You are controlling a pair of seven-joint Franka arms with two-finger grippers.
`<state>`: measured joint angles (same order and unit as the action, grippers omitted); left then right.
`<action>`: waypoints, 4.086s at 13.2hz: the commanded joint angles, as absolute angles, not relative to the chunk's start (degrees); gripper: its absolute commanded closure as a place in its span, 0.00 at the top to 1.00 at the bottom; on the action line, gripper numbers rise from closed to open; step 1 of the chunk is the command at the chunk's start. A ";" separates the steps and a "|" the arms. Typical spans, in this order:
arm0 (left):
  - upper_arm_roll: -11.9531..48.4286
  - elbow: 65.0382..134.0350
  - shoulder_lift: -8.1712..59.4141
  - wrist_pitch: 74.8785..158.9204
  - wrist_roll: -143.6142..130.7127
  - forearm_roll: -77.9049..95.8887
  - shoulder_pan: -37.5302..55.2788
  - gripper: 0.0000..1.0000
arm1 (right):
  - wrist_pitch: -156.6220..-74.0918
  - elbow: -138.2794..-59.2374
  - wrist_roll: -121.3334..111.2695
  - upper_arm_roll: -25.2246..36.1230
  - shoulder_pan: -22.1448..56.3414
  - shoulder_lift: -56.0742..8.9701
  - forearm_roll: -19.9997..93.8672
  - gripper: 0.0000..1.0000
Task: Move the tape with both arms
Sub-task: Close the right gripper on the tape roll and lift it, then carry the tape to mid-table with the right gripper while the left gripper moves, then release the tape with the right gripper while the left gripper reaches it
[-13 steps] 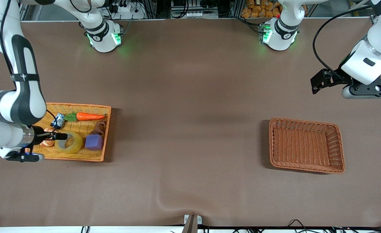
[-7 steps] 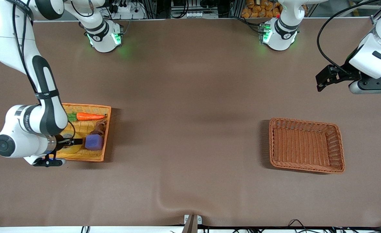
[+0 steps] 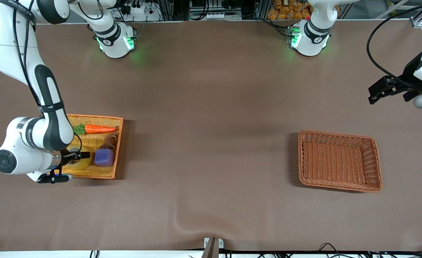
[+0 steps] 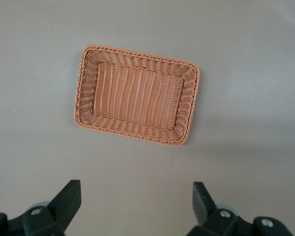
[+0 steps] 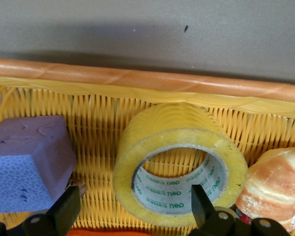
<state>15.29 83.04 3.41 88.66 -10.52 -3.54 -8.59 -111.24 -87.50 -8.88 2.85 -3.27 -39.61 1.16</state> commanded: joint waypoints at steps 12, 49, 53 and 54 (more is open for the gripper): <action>15.82 82.62 3.42 84.46 -9.49 -3.16 -11.78 1.00 | -117.51 -92.81 -8.53 2.37 -3.86 -39.29 1.84 0.21; 18.19 83.67 22.32 102.57 -24.20 -5.36 5.68 1.00 | -106.63 -74.88 47.23 2.02 27.28 -41.05 7.30 1.00; 18.11 83.58 28.02 109.41 -43.73 -6.06 20.18 1.00 | -98.92 -74.97 26.51 2.11 12.69 -40.08 5.46 1.00; 18.02 83.67 29.78 111.51 -46.90 -6.24 23.00 1.00 | -96.62 -74.88 19.76 2.11 9.26 -39.30 4.75 1.00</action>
